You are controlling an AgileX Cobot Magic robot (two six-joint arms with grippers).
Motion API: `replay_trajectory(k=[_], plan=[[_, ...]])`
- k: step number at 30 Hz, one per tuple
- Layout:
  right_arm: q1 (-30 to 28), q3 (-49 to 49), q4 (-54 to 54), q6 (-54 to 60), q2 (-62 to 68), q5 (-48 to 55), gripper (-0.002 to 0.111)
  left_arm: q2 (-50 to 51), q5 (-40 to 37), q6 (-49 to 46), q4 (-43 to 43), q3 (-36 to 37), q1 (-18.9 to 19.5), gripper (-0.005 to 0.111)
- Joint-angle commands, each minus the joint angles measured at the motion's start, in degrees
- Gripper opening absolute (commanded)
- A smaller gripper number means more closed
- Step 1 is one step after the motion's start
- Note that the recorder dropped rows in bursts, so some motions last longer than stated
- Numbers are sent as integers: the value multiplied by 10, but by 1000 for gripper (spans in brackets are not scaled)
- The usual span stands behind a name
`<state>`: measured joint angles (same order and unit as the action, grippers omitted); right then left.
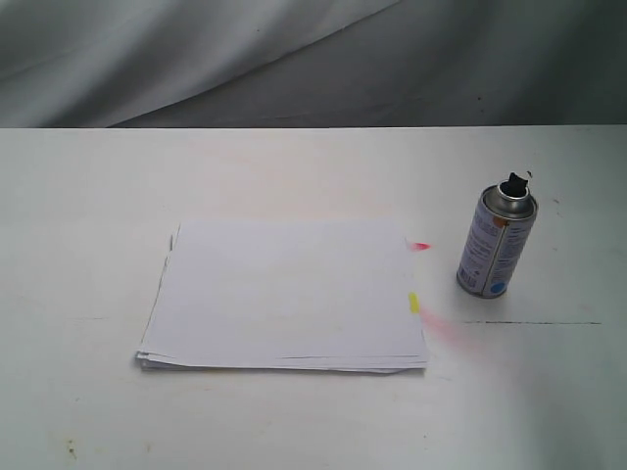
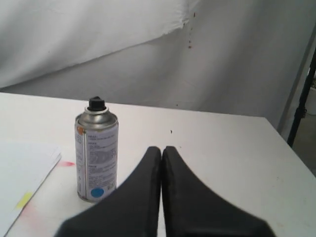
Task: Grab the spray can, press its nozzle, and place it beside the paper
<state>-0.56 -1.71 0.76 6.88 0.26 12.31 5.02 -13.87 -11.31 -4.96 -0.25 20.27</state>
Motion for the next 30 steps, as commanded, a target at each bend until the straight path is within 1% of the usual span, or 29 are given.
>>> replay_trajectory(k=[1, 30], plan=[[-6, 17, 3, 3, -3, -2, 0, -2, 1, 3, 0, 3, 2, 0], [-6, 17, 3, 3, -3, 5, 0, -2, 1, 4, 0, 3, 2, 0]])
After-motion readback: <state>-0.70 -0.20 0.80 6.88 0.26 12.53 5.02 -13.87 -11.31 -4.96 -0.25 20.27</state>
